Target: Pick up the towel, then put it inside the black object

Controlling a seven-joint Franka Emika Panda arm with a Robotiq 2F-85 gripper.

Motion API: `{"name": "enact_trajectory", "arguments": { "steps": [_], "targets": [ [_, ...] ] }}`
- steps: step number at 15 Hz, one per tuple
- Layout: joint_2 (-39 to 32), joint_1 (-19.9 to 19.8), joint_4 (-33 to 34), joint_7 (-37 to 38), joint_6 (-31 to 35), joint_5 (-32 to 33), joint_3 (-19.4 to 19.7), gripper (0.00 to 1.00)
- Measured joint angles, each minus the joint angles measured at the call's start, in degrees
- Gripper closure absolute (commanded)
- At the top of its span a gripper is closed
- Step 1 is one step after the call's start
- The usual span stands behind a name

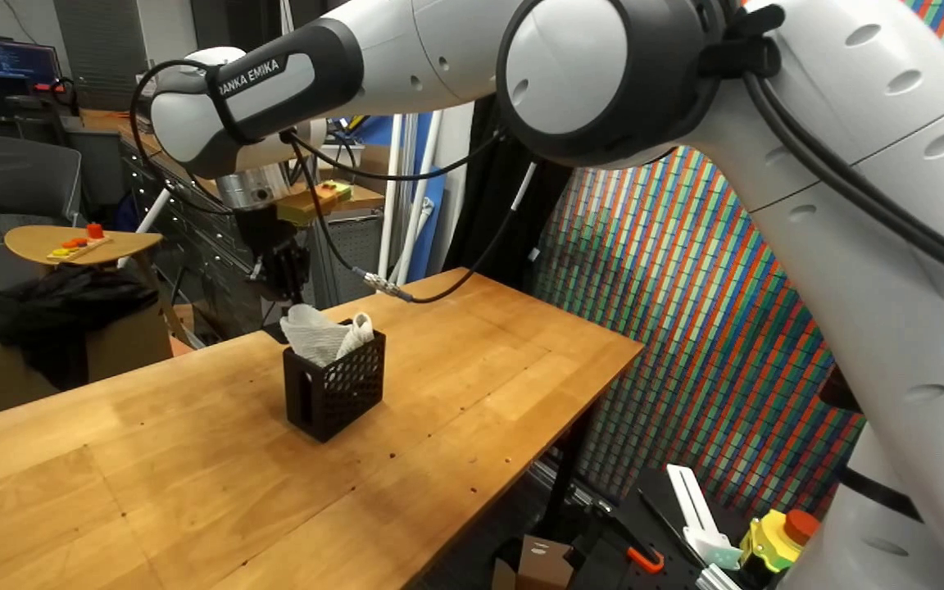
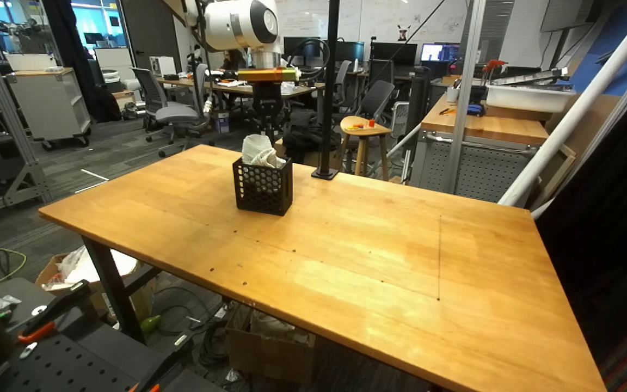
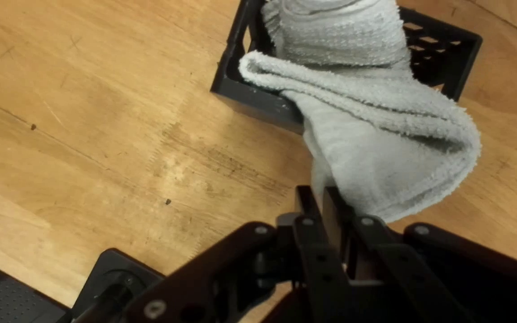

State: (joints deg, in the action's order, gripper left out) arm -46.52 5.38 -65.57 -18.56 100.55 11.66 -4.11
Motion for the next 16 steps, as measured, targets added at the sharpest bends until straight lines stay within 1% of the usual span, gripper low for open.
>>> {"name": "enact_trajectory", "arguments": {
  "steps": [4, 11, 16],
  "targets": [
    [3.9, 0.4, -6.7, 3.6, 0.6, -0.5, -0.3, 0.86],
    [11.5, 0.2, -19.9, 8.0, 4.1, -0.6, -0.3, 0.86],
    [14.1, 0.0, -26.2, 9.1, 7.4, -0.7, -0.2, 0.86]
  ]
}}
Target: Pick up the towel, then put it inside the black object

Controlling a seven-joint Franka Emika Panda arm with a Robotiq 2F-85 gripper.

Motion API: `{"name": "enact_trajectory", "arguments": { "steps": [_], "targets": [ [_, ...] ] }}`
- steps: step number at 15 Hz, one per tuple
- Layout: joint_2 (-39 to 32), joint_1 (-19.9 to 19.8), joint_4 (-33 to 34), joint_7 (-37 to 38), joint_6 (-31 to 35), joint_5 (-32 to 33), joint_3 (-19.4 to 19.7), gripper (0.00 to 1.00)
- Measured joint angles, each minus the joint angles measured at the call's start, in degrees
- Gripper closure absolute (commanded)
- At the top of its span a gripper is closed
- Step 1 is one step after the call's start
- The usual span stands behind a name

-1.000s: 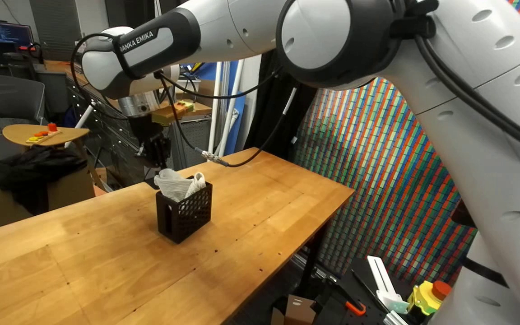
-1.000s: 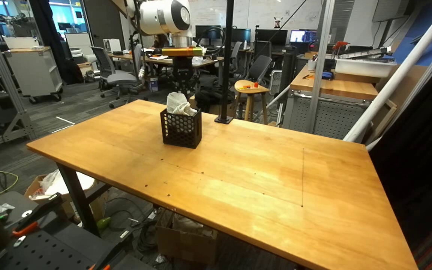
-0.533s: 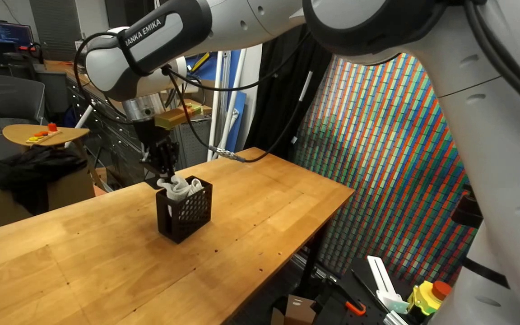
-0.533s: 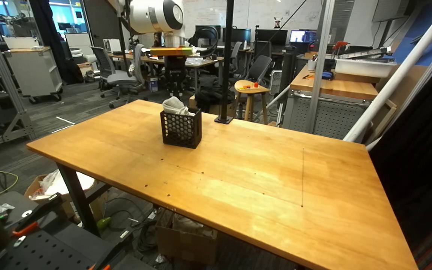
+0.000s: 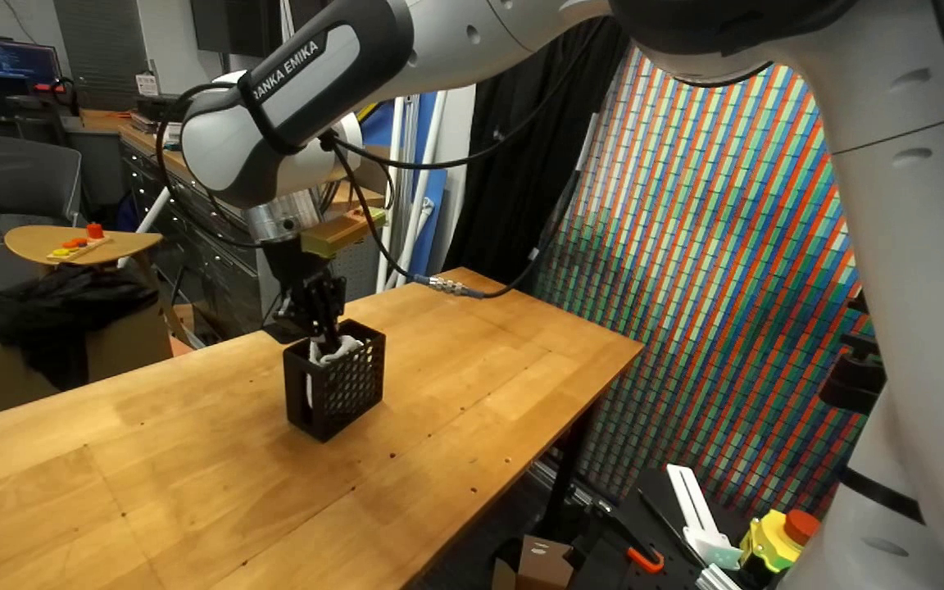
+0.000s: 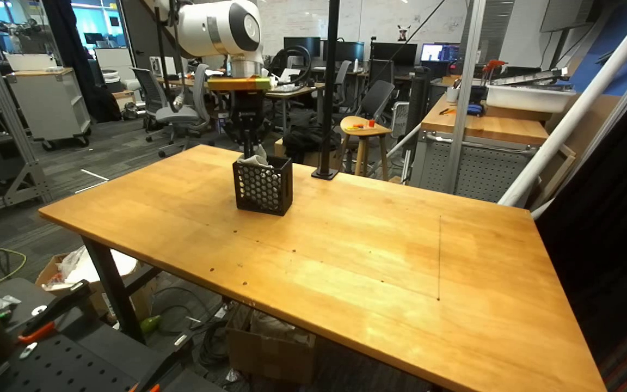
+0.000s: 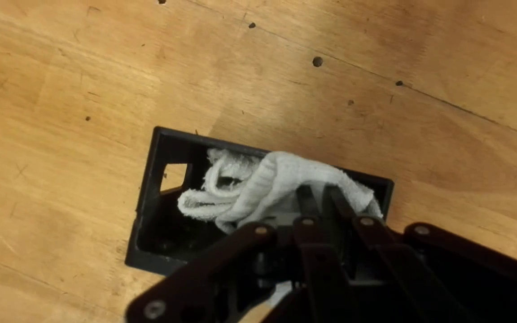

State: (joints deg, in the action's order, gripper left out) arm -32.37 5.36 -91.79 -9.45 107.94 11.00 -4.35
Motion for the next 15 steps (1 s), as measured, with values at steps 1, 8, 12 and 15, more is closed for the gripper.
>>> {"name": "enact_trajectory", "arguments": {
  "steps": [1, 8, 12, 15],
  "targets": [
    [0.2, 0.0, -0.8, 0.2, 0.8, 0.0, 0.0, 0.86],
    [0.5, -0.3, -3.7, 1.1, 7.2, 0.0, 0.8, 0.86],
    [0.2, -0.5, -4.9, 1.0, 7.9, -0.4, 0.9, 0.86],
    [-0.7, -1.4, -7.5, 0.6, 10.8, -3.2, 0.6, 0.86]
  ]
}}
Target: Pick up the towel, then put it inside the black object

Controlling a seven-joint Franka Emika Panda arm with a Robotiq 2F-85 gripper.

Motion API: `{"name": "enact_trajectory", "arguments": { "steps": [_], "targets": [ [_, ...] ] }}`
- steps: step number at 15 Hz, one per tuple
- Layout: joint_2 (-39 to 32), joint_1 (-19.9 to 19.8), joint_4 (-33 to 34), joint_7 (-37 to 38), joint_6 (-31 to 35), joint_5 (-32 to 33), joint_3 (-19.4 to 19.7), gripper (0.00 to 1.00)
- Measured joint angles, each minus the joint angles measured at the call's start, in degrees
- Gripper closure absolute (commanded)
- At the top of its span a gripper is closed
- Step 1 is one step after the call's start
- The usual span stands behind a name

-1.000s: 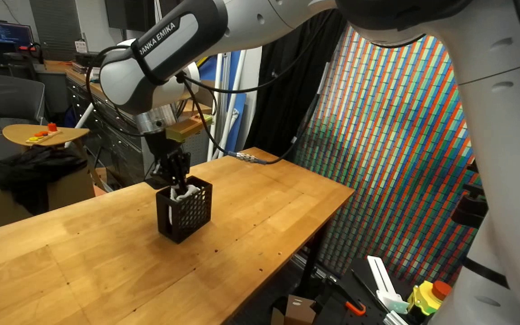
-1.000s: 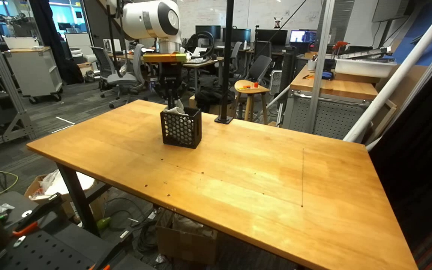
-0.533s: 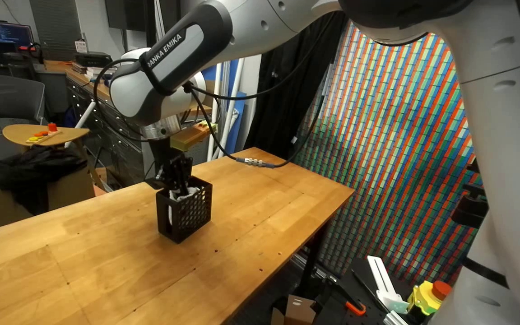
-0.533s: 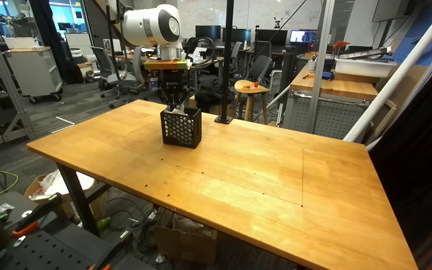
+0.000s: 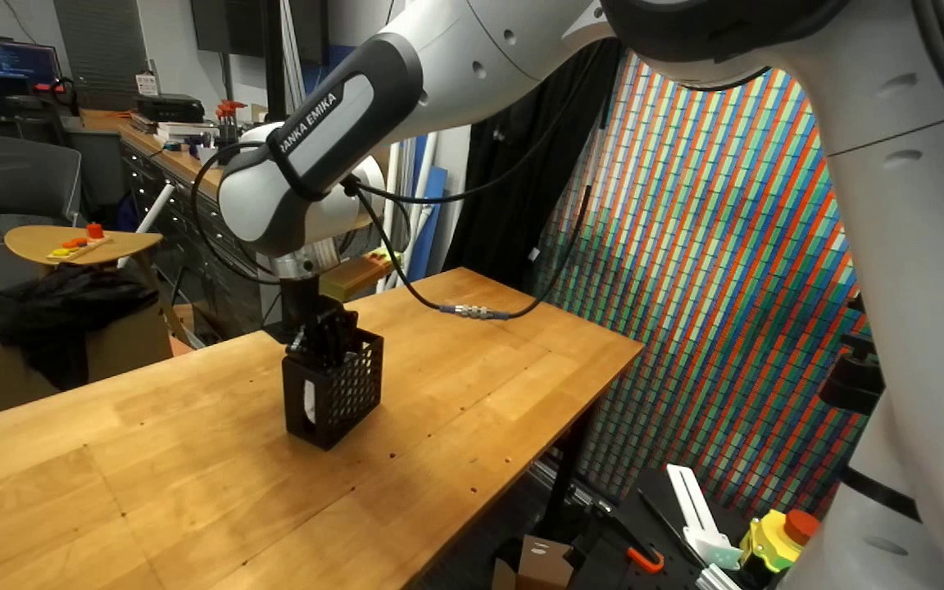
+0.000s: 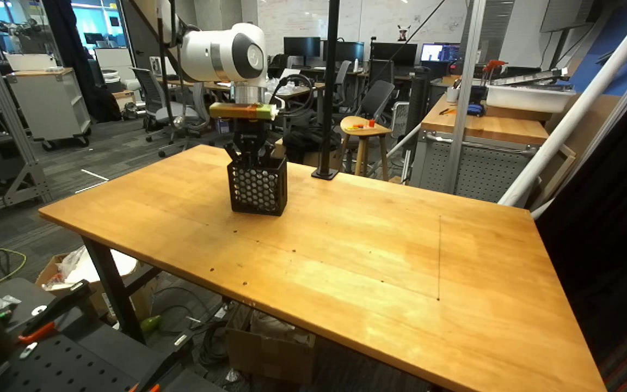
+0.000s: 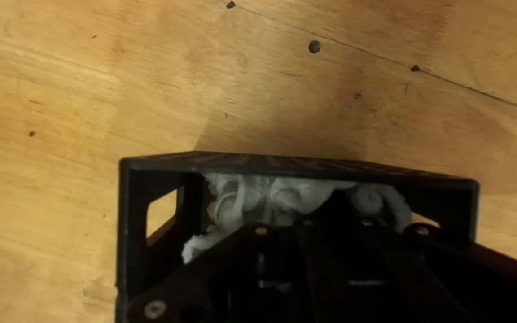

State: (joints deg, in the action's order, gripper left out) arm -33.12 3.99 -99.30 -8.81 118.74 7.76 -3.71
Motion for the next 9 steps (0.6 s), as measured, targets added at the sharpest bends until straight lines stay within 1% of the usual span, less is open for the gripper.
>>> {"name": "enact_trajectory", "arguments": {
  "steps": [4, 9],
  "targets": [
    [-1.2, -1.9, -1.4, -2.6, 2.2, -4.0, -0.6, 0.86],
    [-1.7, -3.5, -1.5, -5.5, 2.7, -7.4, -1.3, 0.86]
  ]
}}
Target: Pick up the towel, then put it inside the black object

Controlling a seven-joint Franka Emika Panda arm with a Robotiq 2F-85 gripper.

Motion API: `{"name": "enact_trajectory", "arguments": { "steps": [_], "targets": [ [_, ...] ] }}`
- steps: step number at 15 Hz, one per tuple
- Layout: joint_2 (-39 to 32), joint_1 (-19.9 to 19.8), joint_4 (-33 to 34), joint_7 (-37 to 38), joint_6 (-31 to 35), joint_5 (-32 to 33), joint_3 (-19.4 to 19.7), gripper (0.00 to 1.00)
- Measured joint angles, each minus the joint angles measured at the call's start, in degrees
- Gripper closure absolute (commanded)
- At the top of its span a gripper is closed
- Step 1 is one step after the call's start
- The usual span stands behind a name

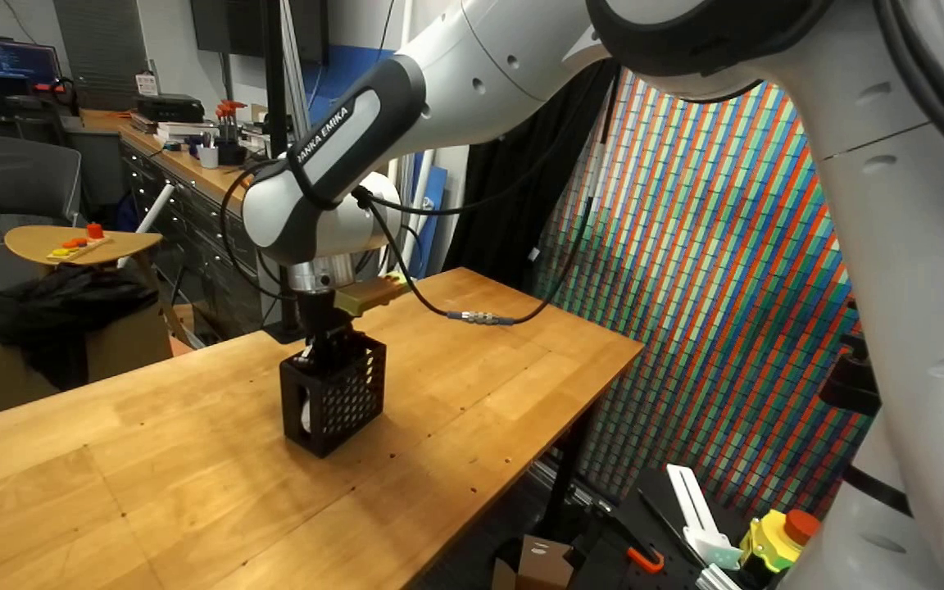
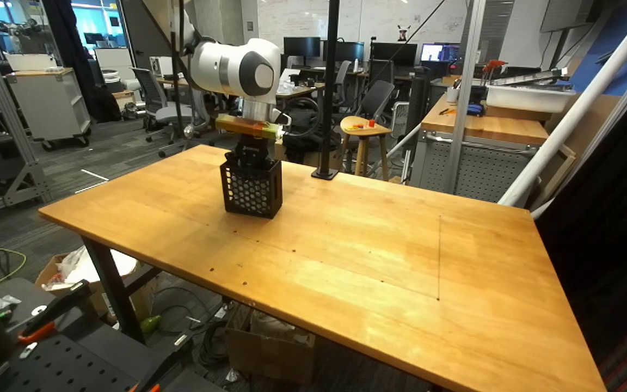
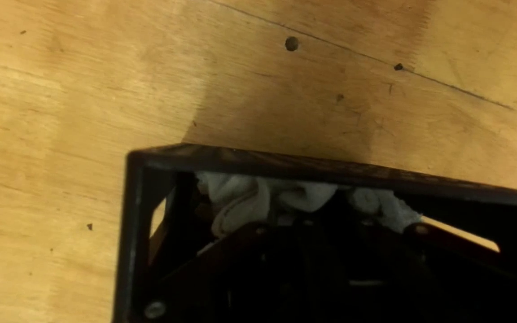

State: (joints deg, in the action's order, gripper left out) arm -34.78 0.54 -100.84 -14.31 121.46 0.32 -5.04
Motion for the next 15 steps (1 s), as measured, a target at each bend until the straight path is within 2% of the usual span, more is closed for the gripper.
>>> {"name": "enact_trajectory", "arguments": {
  "steps": [8, 15],
  "targets": [
    [1.7, 0.0, -0.7, 0.3, 0.2, -0.8, -0.1, 0.86],
    [7.1, 3.4, -1.1, 4.1, -0.9, 3.5, -0.1, 0.86]
  ]
}}
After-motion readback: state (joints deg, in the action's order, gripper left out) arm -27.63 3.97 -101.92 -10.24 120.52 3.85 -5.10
